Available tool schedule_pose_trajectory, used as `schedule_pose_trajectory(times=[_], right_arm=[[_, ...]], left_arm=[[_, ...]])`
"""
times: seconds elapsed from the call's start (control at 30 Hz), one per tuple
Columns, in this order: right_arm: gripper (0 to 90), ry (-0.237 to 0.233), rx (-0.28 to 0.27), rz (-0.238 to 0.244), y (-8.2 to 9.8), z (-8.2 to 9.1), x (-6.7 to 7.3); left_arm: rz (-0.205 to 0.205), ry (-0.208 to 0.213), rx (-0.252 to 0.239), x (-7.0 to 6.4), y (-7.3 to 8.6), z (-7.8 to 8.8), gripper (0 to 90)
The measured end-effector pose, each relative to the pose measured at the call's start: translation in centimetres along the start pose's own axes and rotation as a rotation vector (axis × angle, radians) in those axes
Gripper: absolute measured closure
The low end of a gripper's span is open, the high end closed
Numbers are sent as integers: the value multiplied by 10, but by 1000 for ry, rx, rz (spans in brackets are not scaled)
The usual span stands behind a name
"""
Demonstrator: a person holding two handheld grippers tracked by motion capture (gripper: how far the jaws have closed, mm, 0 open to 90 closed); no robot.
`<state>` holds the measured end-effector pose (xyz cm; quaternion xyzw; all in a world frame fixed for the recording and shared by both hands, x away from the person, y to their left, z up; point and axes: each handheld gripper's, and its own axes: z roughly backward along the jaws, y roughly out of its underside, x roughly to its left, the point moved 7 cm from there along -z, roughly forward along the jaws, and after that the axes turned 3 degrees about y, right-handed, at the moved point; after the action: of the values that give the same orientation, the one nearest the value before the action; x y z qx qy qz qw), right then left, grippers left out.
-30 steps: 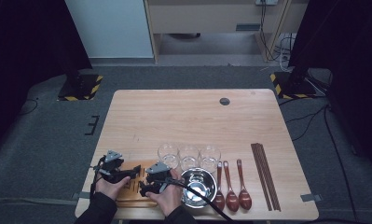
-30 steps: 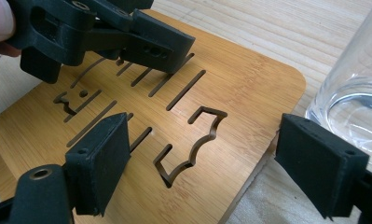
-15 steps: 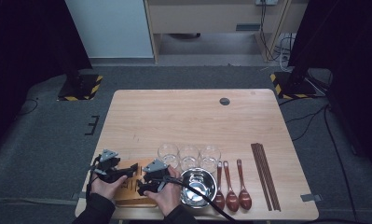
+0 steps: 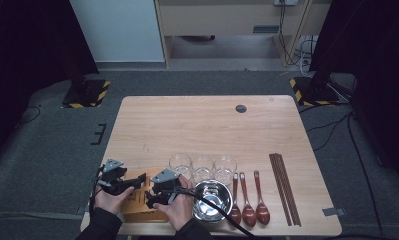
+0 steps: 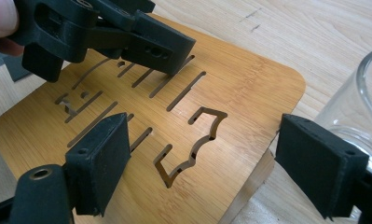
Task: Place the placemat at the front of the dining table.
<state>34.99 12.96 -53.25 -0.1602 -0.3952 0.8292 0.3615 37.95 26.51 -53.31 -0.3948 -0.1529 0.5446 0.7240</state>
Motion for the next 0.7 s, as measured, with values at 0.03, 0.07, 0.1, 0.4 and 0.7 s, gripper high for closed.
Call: schedule_pose_trajectory(times=[0.03, 0.07, 0.1, 0.4, 0.7], right_arm=[[177, 0, -2, 1, -1, 0, 0], [177, 2, -6, 10, -3, 1, 1], [177, 1, -8, 7, -3, 1, 1], [177, 4, -25, 12, -10, 6, -1], [177, 6, -36, 22, -19, 13, -3]], left_arm=[[-5, -3, 0, 0, -1, 1, 162], [-5, -6, -1, 0, -2, 3, 163], [-5, -6, -1, 0, -2, 3, 162], [-10, -8, -9, -2, -11, 7, 163], [-8, -3, -27, -4, -22, 12, 162]])
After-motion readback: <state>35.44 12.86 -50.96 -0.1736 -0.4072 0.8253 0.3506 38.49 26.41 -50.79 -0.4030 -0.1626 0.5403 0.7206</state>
